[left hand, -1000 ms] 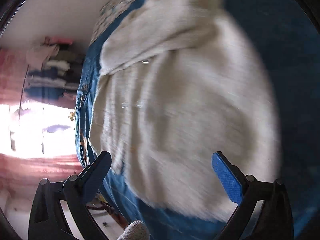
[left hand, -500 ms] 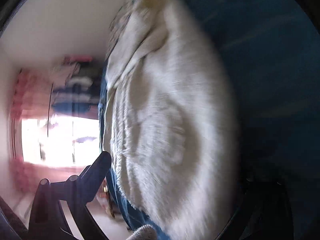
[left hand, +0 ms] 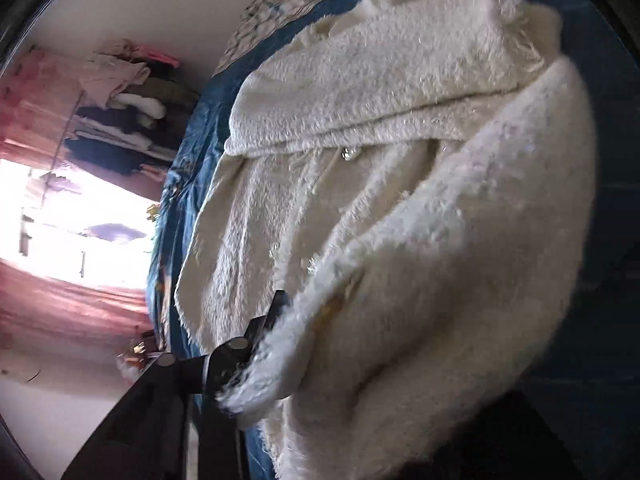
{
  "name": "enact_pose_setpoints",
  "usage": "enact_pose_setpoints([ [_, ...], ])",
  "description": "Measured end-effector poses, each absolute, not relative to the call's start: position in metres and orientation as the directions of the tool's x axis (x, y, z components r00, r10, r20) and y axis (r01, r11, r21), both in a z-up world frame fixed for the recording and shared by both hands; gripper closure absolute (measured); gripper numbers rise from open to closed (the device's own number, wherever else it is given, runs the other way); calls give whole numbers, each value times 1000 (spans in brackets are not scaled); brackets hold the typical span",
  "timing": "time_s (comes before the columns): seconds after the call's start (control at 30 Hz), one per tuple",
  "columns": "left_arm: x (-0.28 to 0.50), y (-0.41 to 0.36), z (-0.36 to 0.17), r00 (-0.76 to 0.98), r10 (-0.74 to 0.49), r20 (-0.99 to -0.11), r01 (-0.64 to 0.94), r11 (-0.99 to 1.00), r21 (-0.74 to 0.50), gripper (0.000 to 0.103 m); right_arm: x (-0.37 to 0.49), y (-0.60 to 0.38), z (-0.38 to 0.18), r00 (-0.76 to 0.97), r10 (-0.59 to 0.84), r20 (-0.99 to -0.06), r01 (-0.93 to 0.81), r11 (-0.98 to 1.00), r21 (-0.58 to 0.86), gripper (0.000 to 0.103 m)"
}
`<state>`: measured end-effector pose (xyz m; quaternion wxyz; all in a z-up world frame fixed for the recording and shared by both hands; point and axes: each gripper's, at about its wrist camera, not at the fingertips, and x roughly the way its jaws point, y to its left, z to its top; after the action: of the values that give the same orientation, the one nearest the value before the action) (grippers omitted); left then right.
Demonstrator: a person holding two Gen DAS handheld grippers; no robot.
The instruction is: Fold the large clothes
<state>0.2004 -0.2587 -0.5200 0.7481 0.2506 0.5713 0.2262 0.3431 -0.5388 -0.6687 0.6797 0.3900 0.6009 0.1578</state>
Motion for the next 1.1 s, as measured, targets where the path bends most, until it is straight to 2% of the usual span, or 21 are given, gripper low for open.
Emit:
enact_pose_setpoints([
  [0.13, 198, -246, -508, 254, 577, -776, -48, 809, 586, 73, 374, -504, -687, 217, 849, -481, 239, 431, 870, 6],
  [0.2, 200, -244, -507, 251, 559, -791, -48, 823, 566, 73, 389, -472, -702, 193, 889, -416, 268, 360, 894, 6],
  [0.23, 200, -242, -507, 247, 549, -798, -50, 830, 556, 73, 398, -461, -713, 163, 902, -399, 301, 340, 891, 6],
  [0.3, 204, -233, -506, 240, 519, -821, -46, 850, 524, 73, 402, -445, -725, 111, 899, -424, 362, 361, 859, 8],
  [0.33, 203, -232, -506, 235, 503, -831, -45, 860, 508, 73, 403, -439, -726, 108, 892, -440, 382, 371, 846, 14],
  [0.37, 203, -232, -505, 231, 488, -841, -44, 869, 492, 73, 399, -438, -724, 95, 877, -470, 397, 400, 826, 48],
  [0.4, 204, -228, -504, 225, 467, -855, -43, 882, 470, 73, 398, -434, -717, 88, 850, -519, 412, 444, 796, 65],
  [0.5, 203, -214, -492, 217, 390, -895, -35, 919, 392, 72, 398, -427, -681, 111, 814, -570, 404, 487, 774, 74],
  [0.7, 215, -152, -454, 217, 216, -952, -13, 976, 219, 70, 413, -385, -573, 98, 721, -686, 317, 631, 708, 75],
  [0.83, 230, -78, -431, 218, 128, -968, -84, 990, 112, 70, 433, -312, -523, 46, 620, -783, 275, 746, 607, 75],
  [0.97, 240, 8, -431, 225, 77, -971, -206, 978, 30, 65, 451, -231, -515, -11, 544, -839, 250, 814, 524, 73],
  [1.03, 240, 46, -437, 226, 95, -969, -256, 966, 34, 63, 462, -186, -529, -46, 523, -851, 243, 832, 498, 66],
  [1.1, 236, 92, -446, 214, 112, -970, -322, 946, 38, 57, 476, -139, -549, -88, 511, -855, 217, 847, 485, 54],
])
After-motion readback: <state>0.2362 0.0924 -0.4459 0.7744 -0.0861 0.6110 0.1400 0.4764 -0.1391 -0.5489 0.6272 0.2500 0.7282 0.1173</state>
